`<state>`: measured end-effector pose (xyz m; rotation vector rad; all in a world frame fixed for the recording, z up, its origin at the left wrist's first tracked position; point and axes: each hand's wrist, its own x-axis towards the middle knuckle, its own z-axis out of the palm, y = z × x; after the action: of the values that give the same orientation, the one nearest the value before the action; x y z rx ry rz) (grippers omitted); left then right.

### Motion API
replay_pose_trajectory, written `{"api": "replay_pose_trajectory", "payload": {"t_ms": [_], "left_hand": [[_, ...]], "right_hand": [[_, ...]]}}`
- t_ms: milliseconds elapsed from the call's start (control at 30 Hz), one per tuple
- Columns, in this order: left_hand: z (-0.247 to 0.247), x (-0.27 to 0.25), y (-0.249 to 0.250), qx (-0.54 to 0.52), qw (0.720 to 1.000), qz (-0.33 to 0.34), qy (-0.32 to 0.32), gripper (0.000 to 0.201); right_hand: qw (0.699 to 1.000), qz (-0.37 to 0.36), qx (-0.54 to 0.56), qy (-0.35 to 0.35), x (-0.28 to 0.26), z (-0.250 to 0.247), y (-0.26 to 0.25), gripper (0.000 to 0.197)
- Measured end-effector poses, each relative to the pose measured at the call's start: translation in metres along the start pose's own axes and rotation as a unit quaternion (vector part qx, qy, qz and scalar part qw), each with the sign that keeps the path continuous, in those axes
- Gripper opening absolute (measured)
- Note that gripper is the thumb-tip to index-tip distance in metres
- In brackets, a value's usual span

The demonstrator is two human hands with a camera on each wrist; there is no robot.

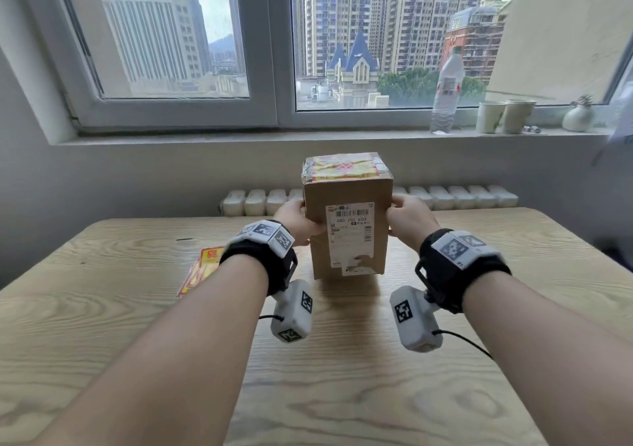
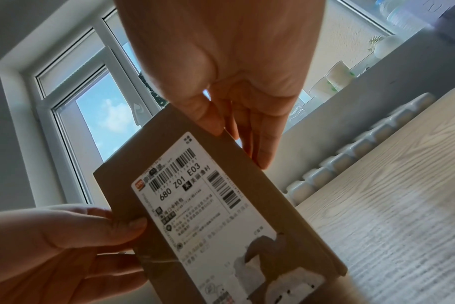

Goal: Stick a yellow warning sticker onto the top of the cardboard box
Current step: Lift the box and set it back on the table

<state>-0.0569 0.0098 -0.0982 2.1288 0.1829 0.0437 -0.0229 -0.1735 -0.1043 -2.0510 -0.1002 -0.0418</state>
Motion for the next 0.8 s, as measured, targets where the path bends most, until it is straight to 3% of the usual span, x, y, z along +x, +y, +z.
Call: {"api": "replay_pose_trajectory", "payload": {"t_ms": [233,800], "left_hand": [[0.013,0.020,-0.013,-0.022,1.000,-0.012,0.000,0.048],[0.019,0.009,-0.016,0.028,1.000,0.000,0.009,0.046]], "right_hand": [[1.000,0.002,-0.013,0.007,0.013,0.009,0.016,0.052],[0.996,-0.013,-0.080,0.020,-0.003,0.007,0.015,0.038]]}}
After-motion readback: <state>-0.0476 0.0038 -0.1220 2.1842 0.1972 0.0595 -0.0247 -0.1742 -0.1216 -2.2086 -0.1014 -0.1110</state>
